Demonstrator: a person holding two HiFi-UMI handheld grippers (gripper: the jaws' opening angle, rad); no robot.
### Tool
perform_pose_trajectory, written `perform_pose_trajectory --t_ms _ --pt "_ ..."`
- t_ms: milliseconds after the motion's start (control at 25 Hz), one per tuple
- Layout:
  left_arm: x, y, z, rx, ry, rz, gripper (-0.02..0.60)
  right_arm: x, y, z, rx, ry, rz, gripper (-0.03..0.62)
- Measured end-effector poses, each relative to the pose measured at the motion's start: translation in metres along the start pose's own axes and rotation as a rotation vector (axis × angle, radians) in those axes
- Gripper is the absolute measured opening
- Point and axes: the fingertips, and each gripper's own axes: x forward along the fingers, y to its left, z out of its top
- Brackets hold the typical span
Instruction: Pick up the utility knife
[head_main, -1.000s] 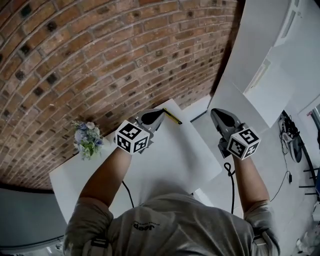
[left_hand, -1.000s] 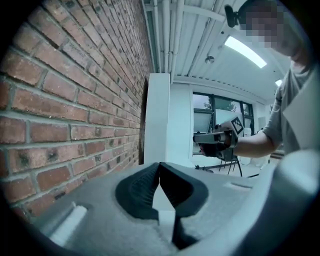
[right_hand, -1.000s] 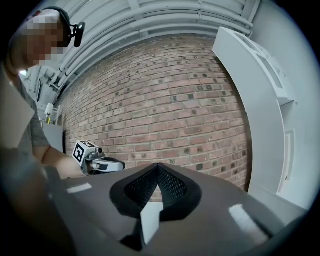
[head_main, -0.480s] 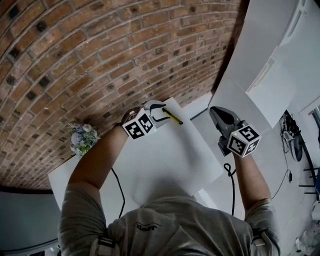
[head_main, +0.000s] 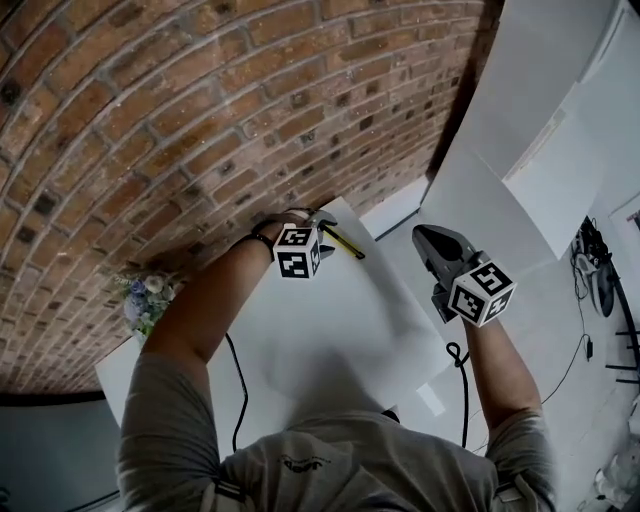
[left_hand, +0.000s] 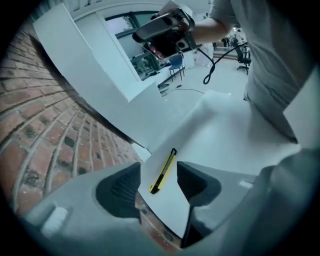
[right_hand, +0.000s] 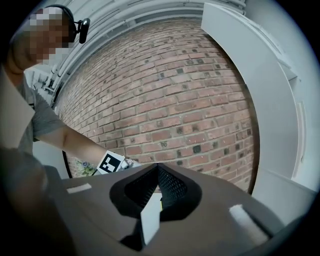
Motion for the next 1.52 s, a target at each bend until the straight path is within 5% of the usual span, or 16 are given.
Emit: perform_pose_trajectory --t_ms 200,720,960,1280,1520 --pt "0.050 -0.005 -0.026 0.155 0.081 -0.101 0.232 0.019 -0.021 -0.029 0.024 0.030 0.006 0.009" --pt "0.136 -0.020 -0.060 0.335 0.208 -0.313 0.229 0.038 -0.052 -0.077 0.081 0.062 0.007 0.009" --pt "0.138 -0.034 -0.065 0.185 0.221 -0.479 0.118 0.037 -0.052 -0.083 0.097 0.060 0.010 0.009" --pt "0.126 -0.028 -0.060 -0.008 0.169 -0.398 0.117 0.027 -0.047 -0.078 0.106 0.050 0.002 0.009" --pt "0.087 -0.008 -0.027 -0.138 0.050 -0.313 0.117 0.011 -0.042 -0.064 0.090 0.049 -0.027 0.009"
